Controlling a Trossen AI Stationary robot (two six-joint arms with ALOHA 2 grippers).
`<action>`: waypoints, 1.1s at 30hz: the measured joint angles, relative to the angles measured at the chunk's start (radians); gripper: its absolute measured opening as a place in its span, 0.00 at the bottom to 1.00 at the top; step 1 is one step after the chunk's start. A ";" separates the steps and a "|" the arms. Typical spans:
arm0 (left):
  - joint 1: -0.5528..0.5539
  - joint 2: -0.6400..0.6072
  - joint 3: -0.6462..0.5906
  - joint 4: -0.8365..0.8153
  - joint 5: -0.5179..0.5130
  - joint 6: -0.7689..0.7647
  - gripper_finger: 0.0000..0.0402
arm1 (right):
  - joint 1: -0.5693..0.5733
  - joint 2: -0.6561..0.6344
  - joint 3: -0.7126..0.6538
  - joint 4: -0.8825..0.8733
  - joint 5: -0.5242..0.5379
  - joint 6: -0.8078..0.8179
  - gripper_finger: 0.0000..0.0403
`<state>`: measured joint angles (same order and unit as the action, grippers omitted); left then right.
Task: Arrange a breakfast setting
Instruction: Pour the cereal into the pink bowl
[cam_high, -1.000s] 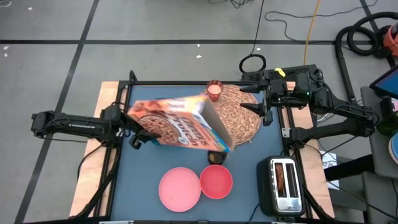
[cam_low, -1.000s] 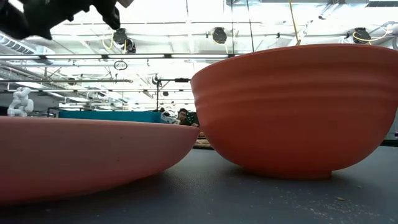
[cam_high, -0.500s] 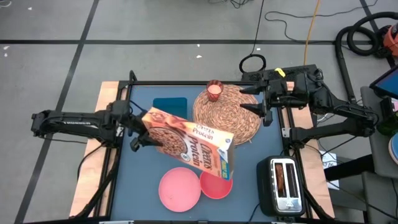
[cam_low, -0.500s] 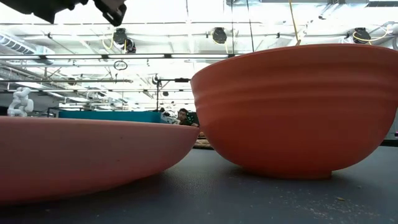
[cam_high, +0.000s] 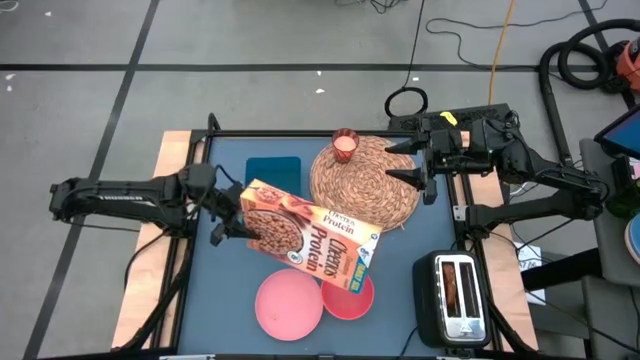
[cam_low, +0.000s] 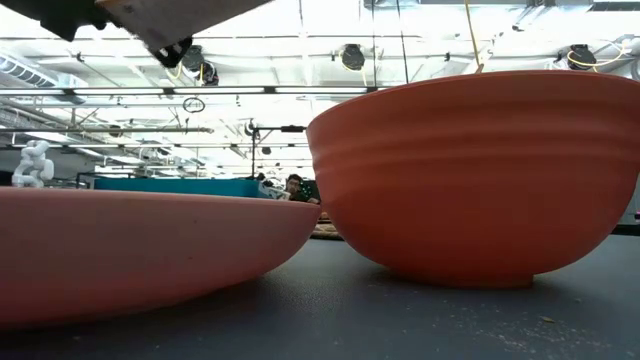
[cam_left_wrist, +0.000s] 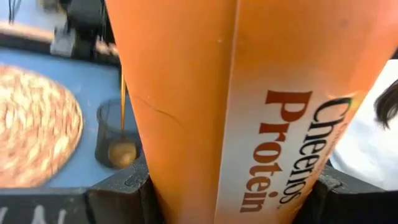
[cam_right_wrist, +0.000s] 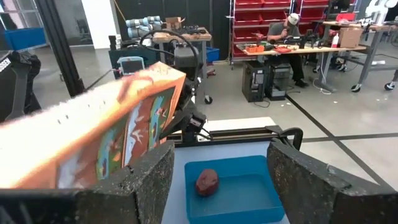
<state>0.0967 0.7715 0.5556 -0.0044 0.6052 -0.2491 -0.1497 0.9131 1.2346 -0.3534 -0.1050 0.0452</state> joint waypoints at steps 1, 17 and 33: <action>0.000 -0.004 0.000 -0.019 0.000 0.000 0.57 | 0.000 0.000 0.000 0.000 0.000 0.000 0.61; 0.000 -0.046 0.094 -0.239 -0.023 0.019 0.57 | 0.000 0.002 0.000 0.000 0.000 0.000 0.61; -0.015 0.013 0.240 -0.451 -0.082 0.097 0.57 | 0.000 0.002 0.000 0.000 0.000 0.000 0.61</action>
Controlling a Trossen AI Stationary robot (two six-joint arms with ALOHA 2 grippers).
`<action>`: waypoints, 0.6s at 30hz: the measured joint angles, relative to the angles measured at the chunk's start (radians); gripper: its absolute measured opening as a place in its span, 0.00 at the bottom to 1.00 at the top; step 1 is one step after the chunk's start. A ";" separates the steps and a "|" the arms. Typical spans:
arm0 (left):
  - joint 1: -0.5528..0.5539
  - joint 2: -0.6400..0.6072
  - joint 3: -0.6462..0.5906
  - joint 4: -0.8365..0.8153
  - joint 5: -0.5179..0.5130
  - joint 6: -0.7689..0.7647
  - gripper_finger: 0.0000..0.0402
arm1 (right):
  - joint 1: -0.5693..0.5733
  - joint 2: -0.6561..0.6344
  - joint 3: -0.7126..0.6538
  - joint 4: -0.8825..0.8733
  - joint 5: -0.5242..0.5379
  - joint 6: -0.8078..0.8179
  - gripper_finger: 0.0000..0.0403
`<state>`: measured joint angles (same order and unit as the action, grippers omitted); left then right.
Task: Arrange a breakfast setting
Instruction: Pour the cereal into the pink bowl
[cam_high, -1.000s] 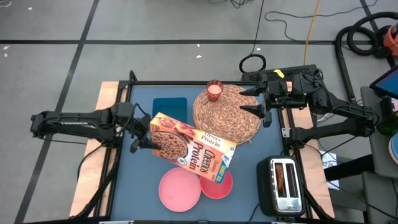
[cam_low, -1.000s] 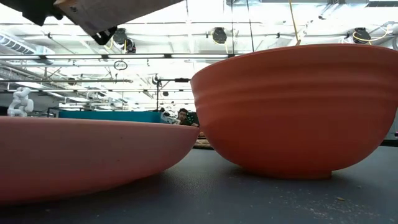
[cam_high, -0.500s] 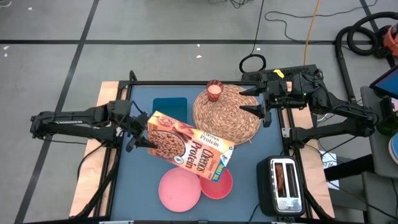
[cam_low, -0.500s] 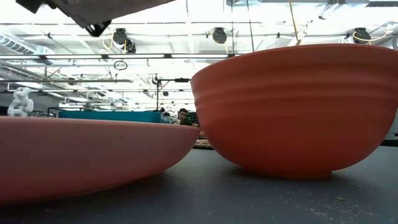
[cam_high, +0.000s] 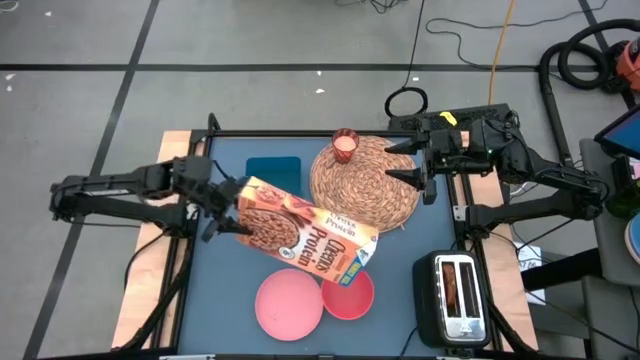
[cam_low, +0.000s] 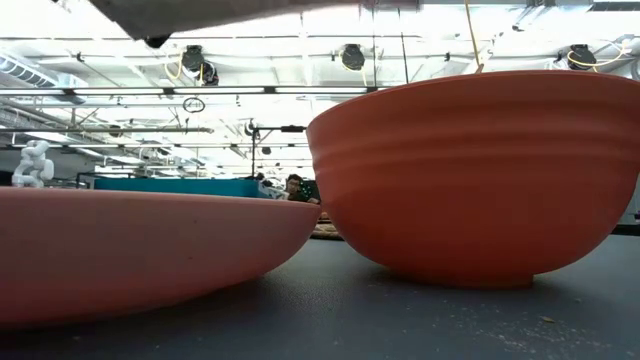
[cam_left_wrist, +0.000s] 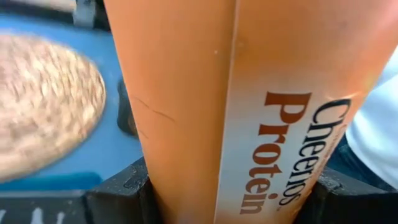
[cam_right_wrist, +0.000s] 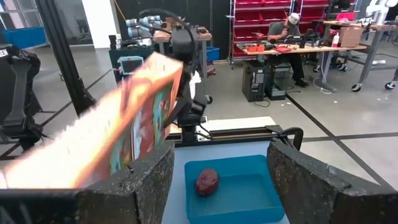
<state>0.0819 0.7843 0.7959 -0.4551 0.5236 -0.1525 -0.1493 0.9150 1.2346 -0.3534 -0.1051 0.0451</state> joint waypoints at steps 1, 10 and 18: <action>-0.005 0.013 0.000 -0.012 0.000 -0.006 0.57 | 0.000 0.000 0.000 0.000 0.000 0.000 0.61; -0.044 0.099 0.030 -0.041 -0.026 -0.008 0.57 | 0.000 0.000 0.000 0.000 0.000 0.000 0.61; -0.075 0.185 0.163 -0.152 -0.064 0.058 0.57 | 0.000 0.000 0.000 0.000 0.000 0.000 0.61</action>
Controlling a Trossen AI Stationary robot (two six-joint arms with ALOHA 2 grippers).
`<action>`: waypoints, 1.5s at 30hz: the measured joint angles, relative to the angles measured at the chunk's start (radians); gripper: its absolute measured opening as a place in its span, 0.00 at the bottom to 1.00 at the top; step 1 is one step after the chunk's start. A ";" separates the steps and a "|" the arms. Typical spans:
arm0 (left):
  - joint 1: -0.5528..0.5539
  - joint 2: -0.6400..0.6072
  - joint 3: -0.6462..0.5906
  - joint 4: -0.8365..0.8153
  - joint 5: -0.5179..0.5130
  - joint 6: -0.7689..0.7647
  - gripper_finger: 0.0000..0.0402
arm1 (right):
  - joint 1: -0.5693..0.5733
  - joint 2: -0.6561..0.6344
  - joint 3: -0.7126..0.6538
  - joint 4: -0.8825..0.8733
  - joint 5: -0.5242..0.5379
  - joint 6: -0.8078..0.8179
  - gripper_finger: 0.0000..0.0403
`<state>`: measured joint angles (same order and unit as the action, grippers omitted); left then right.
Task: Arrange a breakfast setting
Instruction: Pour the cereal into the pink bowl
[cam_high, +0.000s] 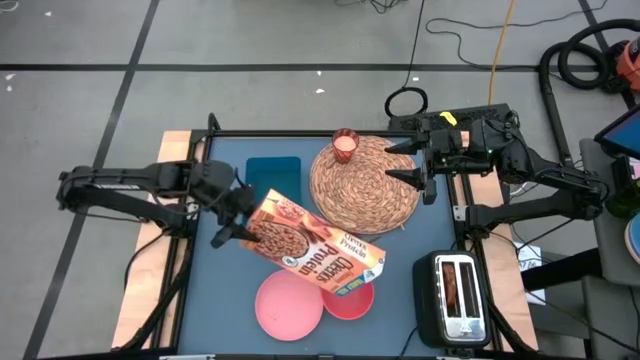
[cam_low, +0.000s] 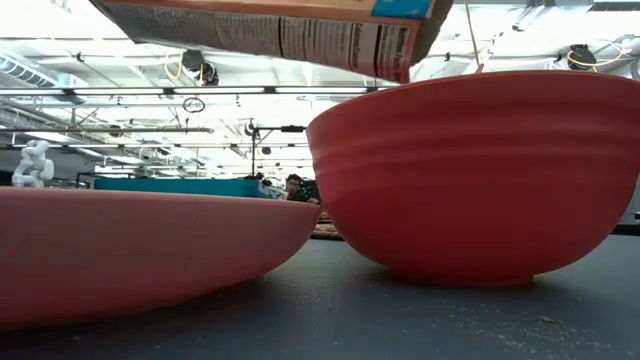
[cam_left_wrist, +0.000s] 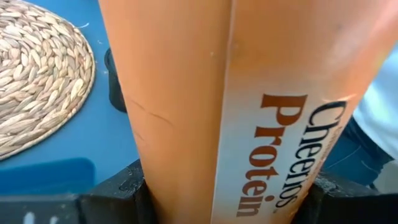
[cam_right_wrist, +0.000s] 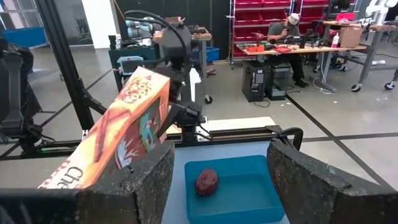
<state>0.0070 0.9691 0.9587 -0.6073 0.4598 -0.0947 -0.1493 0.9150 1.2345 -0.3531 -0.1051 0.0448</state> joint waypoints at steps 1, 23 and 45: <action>-0.004 0.008 0.002 0.002 0.000 0.000 0.57 | 0.000 0.000 0.000 0.000 0.000 0.000 0.61; -0.013 -0.033 0.003 -0.034 -0.043 -0.009 0.57 | 0.000 0.000 0.000 0.000 0.000 0.000 0.61; -0.034 0.004 -0.003 -0.034 -0.068 -0.014 0.57 | 0.000 0.000 0.000 0.000 0.000 -0.001 0.61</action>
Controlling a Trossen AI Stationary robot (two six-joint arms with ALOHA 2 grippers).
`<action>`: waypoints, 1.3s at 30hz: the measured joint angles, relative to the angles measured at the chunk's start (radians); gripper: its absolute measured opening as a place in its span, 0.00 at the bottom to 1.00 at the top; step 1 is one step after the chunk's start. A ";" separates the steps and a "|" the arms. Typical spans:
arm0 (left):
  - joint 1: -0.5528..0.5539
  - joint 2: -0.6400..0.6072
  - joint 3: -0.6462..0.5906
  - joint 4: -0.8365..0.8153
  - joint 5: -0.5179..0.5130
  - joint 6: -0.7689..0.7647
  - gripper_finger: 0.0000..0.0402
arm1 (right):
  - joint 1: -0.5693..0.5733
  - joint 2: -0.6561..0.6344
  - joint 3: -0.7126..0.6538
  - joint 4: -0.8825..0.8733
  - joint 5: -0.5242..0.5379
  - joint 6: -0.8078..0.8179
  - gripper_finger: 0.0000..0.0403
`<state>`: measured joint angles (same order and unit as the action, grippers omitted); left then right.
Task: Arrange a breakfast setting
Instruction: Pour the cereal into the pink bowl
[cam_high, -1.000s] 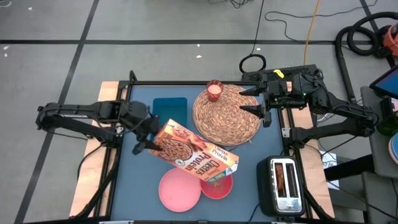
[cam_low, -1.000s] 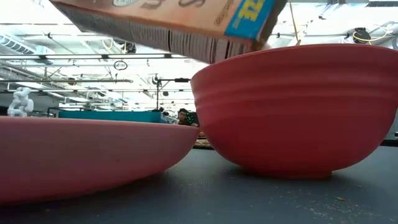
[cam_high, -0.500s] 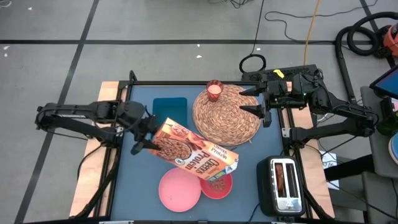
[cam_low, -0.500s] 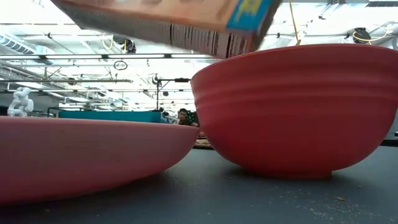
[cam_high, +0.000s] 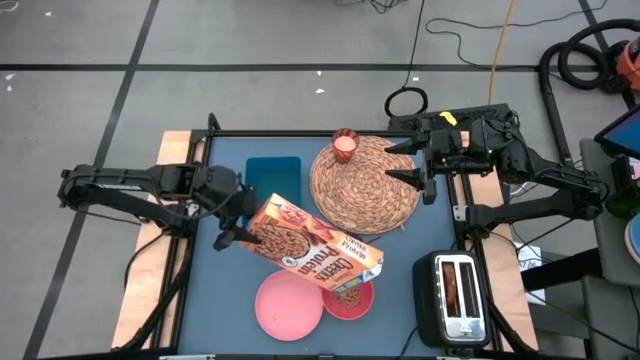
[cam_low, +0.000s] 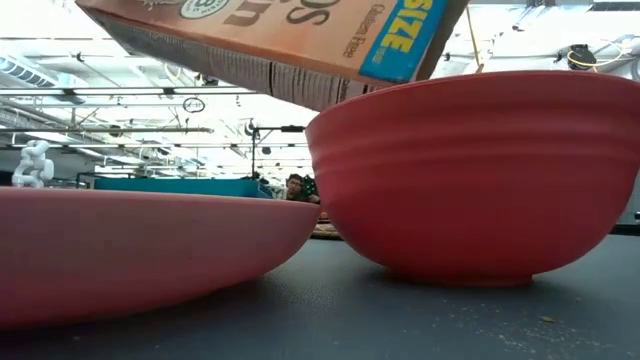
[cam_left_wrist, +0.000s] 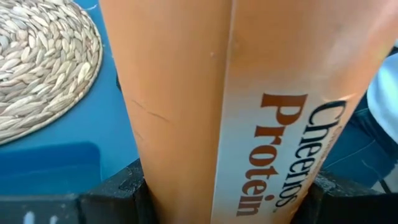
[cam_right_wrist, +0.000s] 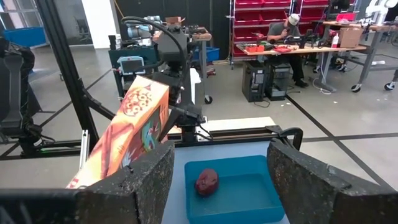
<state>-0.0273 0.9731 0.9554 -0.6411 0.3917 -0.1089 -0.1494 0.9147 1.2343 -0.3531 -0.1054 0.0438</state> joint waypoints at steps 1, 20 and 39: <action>0.000 -0.003 0.000 0.001 0.000 0.000 0.57 | 0.000 0.000 0.000 0.000 0.000 0.000 0.61; -0.004 -0.012 0.006 0.016 0.000 0.005 0.57 | 0.000 0.000 0.000 0.000 0.000 -0.002 0.61; -0.014 -0.024 -0.001 0.043 -0.005 -0.001 0.57 | 0.000 0.000 0.000 0.000 0.000 -0.002 0.61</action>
<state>-0.0418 0.9492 0.9549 -0.5977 0.3870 -0.1103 -0.1493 0.9150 1.2343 -0.3529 -0.1055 0.0414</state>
